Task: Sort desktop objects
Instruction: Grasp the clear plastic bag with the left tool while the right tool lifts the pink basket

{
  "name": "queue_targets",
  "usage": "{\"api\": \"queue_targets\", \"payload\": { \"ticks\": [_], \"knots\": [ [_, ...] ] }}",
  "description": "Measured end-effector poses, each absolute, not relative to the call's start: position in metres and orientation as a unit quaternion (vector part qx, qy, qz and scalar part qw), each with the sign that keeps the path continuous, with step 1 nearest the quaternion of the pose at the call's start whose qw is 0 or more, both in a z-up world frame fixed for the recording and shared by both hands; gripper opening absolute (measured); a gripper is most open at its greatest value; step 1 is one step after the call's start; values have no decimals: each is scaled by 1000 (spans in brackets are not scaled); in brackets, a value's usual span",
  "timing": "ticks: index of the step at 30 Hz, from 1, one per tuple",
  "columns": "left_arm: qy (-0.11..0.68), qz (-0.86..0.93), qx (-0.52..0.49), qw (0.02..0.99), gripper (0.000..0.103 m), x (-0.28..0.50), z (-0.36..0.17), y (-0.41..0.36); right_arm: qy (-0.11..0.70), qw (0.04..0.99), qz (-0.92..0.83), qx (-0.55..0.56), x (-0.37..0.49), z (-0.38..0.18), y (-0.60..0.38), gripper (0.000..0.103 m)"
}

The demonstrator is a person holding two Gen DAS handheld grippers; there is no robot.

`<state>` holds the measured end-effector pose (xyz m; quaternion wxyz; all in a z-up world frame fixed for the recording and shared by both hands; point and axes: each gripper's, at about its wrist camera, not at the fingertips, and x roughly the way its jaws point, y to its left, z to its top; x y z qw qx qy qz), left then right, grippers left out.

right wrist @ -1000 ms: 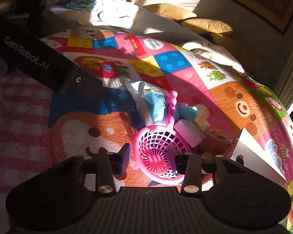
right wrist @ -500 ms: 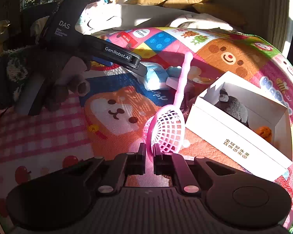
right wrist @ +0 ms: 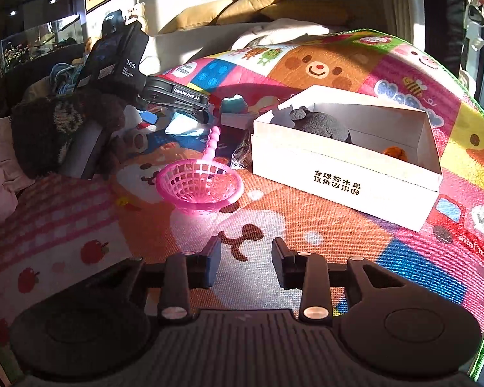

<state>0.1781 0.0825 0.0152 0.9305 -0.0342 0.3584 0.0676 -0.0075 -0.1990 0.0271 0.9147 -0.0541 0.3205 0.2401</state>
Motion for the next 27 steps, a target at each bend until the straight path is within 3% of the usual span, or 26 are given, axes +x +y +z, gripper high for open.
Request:
{"api": "queue_targets", "payload": {
  "ticks": [6,10,12,13,17,22,25,27],
  "knots": [
    [348,12,-81,934,103,185,23,86,317,916,244,-31,1,21,-196,44],
    [355,64,-29,932,103,204,11,75,302,921,242,-42,-1,26,-191,47],
    [357,60,-40,931,92,207,7,78,289,926,237,-57,-5,29,-189,52],
    [362,50,-42,930,64,206,6,80,282,928,234,-69,-7,31,-188,54],
    [359,30,-34,932,59,186,10,83,261,928,234,-124,-9,35,-175,57],
    [357,-26,-53,932,59,114,18,85,217,919,241,-223,-13,38,-134,57],
    [356,-55,-70,930,59,64,21,84,214,905,263,-258,-14,33,-109,55],
    [353,-62,-79,930,59,37,22,85,212,895,268,-287,-13,24,-91,46]
  ]
}}
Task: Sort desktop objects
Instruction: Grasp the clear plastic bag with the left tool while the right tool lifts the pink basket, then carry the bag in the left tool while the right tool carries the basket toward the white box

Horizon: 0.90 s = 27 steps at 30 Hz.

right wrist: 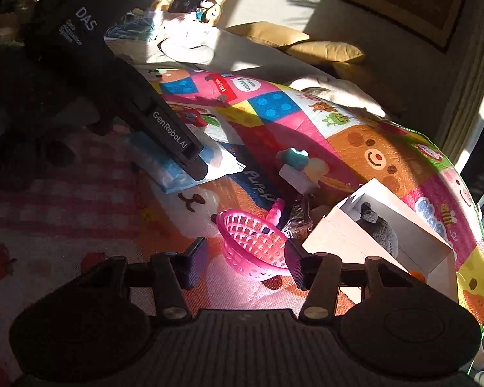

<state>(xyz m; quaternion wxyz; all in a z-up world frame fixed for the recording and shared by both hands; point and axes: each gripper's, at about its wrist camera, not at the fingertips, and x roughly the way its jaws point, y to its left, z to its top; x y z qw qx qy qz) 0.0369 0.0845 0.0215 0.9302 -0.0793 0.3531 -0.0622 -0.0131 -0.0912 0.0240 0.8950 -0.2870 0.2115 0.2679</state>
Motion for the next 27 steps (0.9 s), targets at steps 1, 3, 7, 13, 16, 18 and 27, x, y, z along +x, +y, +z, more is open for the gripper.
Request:
{"api": "queue_targets", "payload": {
  "ticks": [1,3,7,13,16,18,27],
  "knots": [
    [349,-65,-83,931,59,25,22,85,212,891,262,-304,-11,18,-83,40],
    [343,-72,-92,932,60,7,23,86,222,888,248,-317,-6,13,-75,18],
    [339,-87,-108,930,61,-15,19,82,245,903,229,-271,-11,21,-83,8],
    [326,-115,-108,932,61,-46,21,58,279,918,275,-62,-54,61,-142,6],
    [310,-137,-97,936,61,-60,28,38,288,910,292,64,-72,66,-183,6],
    [301,-150,-83,938,61,-67,30,22,291,905,287,119,-80,62,-207,6],
    [280,-148,6,948,100,-77,20,-23,296,933,152,138,-101,42,-279,43]
  ]
}}
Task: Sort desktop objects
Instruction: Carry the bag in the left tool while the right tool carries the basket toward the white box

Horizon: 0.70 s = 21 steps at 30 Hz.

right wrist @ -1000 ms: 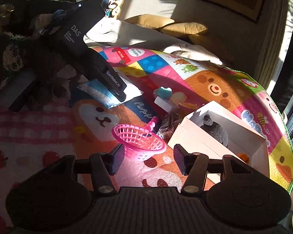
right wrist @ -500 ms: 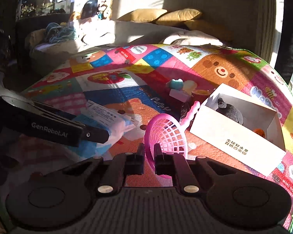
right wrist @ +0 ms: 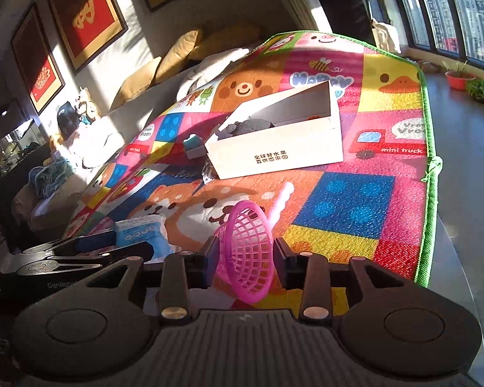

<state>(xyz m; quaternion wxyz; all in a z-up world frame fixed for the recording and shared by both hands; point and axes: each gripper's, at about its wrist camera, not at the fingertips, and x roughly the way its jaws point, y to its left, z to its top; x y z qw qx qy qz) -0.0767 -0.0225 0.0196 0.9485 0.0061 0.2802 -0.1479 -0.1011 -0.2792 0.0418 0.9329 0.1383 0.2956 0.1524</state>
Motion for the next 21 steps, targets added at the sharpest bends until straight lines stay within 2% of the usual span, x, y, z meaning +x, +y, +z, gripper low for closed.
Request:
{"api": "queue_targets", "payload": {
  "ticks": [7,9,11,16,21],
  "knots": [
    [299,-104,-9,949,103,-71,12,-6,282,959,11,-14,-110,34,-272,50],
    [313,-108,-26,943,103,-66,10,-1,271,962,25,-22,-111,35,-271,73],
    [328,-127,-34,935,103,-59,7,-2,263,963,52,-22,-111,37,-267,84],
    [344,-183,10,921,103,-28,-5,-28,276,958,64,-42,-97,31,-255,85],
    [335,-230,8,914,103,-13,-3,-35,304,950,59,-30,-81,17,-257,85]
  ]
}}
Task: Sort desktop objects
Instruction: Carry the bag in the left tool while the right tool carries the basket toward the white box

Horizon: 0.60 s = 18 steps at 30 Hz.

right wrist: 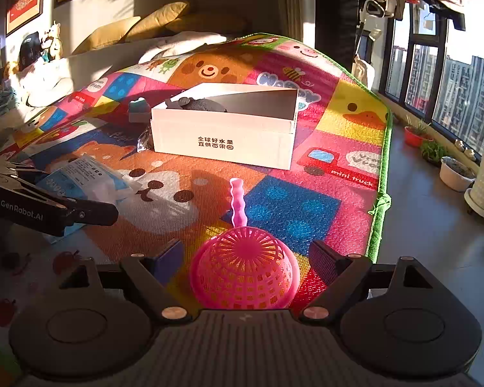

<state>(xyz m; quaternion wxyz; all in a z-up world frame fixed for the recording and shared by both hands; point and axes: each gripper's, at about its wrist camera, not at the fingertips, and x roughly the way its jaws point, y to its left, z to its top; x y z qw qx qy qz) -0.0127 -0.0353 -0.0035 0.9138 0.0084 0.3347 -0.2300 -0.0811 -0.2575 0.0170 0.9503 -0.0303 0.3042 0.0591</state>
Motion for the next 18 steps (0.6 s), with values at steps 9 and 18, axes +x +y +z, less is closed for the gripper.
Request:
{"api": "queue_targets", "payload": {
  "ticks": [9,18],
  "knots": [
    [343,-193,14,919,103,-40,-7,-23,321,939,125,-17,-73,7,-228,64],
    [350,-154,8,924,103,-40,-8,-16,299,943,146,-5,-76,4,-216,71]
  ]
}}
